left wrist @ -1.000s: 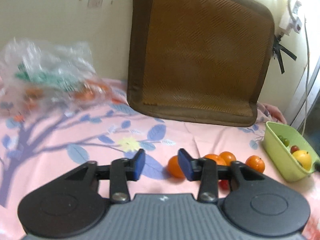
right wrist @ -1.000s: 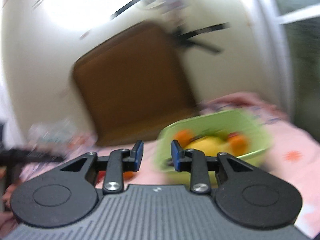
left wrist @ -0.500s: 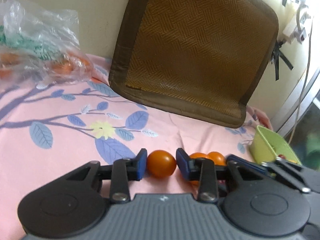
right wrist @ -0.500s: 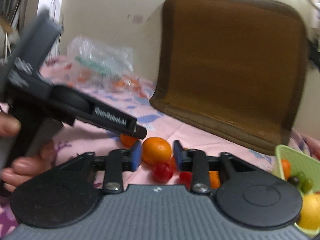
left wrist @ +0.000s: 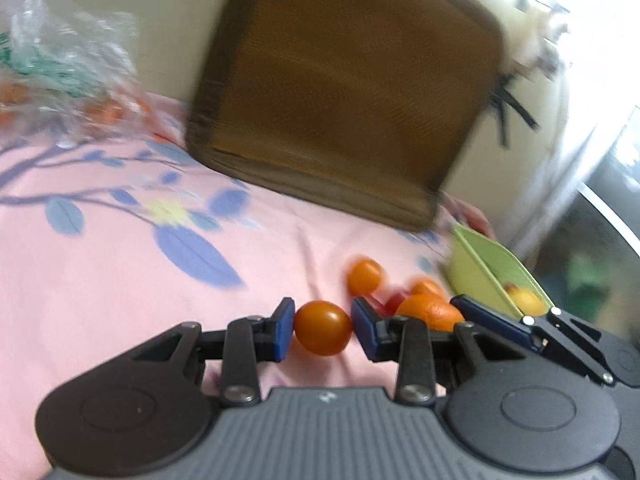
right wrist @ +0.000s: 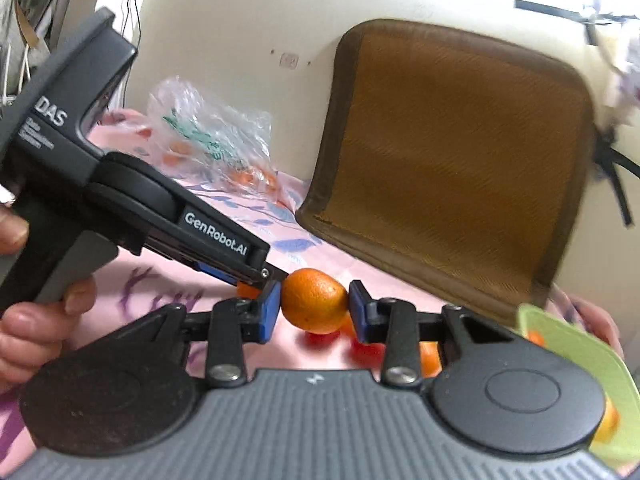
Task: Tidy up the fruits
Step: 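Grasp an orange cherry tomato with the left tool while the right tool grasps a tangerine, then carry both fruits into the green basket and open both tools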
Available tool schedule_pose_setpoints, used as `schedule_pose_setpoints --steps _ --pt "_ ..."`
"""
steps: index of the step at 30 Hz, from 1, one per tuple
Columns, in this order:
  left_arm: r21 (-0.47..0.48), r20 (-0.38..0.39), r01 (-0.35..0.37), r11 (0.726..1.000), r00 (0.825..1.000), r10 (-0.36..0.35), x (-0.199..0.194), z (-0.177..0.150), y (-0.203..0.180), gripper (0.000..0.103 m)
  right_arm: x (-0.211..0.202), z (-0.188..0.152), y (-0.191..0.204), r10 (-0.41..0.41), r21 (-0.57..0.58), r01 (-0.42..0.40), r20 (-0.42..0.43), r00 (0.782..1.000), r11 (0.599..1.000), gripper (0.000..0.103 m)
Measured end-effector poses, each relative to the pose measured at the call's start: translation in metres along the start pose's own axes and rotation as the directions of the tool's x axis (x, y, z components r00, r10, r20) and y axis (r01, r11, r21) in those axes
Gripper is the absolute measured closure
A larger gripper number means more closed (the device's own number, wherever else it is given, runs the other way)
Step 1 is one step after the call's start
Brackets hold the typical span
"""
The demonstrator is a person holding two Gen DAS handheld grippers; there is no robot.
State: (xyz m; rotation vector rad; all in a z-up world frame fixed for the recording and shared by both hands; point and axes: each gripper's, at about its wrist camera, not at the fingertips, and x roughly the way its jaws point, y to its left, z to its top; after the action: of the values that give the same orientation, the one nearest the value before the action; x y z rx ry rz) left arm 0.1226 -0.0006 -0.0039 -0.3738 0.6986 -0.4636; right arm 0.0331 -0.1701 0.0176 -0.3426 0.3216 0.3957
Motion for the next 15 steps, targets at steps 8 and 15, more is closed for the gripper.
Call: schedule_pose_setpoints --steps 8,15 --pt "0.143 -0.082 0.074 0.987 0.995 -0.063 0.002 -0.043 -0.069 0.071 -0.069 -0.05 -0.02 -0.088 0.057 0.092 -0.085 0.993 0.994 0.063" --pt "0.25 -0.065 0.004 0.968 0.998 0.012 0.001 -0.056 -0.096 0.066 -0.087 -0.072 -0.033 -0.084 0.104 0.095 -0.11 0.99 0.99 0.061"
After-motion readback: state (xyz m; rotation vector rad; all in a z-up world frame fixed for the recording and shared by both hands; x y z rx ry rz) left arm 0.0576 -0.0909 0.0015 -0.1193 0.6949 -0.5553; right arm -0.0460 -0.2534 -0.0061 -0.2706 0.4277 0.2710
